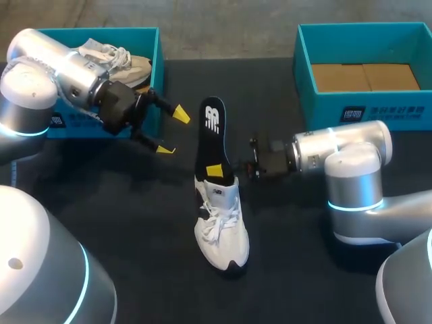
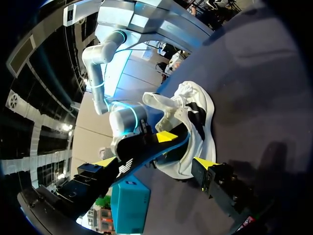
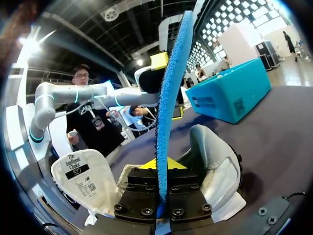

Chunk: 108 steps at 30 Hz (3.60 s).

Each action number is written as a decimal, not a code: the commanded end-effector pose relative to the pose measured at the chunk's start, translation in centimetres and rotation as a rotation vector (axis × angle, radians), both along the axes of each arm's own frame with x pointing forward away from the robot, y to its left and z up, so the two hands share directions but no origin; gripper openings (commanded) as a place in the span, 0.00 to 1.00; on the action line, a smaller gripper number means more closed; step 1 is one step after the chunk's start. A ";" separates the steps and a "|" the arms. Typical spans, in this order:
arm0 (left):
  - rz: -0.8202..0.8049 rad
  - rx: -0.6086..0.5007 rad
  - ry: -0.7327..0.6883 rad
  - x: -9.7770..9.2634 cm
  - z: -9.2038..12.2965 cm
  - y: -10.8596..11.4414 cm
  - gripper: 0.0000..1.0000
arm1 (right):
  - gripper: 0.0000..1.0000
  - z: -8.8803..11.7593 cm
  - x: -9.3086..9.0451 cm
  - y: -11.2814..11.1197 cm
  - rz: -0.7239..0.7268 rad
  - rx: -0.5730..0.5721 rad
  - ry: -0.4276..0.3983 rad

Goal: Take the shoe out of the shoebox, open the shoe tongue, remove and reinsert the insole, then place the shoe into the shoebox

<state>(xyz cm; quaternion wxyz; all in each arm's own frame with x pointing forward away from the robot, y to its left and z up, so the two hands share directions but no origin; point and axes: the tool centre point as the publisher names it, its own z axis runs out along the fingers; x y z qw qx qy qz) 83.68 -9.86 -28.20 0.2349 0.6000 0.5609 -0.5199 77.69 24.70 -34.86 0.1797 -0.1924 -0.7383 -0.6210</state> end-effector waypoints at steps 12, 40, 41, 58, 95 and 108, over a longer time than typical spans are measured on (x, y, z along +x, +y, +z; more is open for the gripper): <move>-0.022 -0.004 0.002 -0.2 -0.2 -0.2 1.00 | 0.22 0.8 -0.2 0.8 0.005 -0.038 0.007; -0.015 -0.008 0.004 -0.5 -0.4 0.1 1.00 | 0.00 1.8 1.0 0.6 0.087 -0.088 0.042; -0.015 -0.007 0.005 -0.5 -0.4 0.1 1.00 | 0.00 1.6 0.9 0.6 0.089 -0.088 0.049; -0.005 -0.012 0.009 -0.6 -0.6 0.4 1.00 | 0.00 0.0 -0.9 1.0 0.102 -0.108 0.117; -0.013 -0.014 0.004 -0.5 -0.4 0.8 1.00 | 0.00 2.5 1.2 1.4 0.020 -0.117 0.033; -0.010 -0.015 0.009 -0.5 -0.6 0.7 1.00 | 0.00 0.9 0.8 1.3 0.115 -0.142 0.119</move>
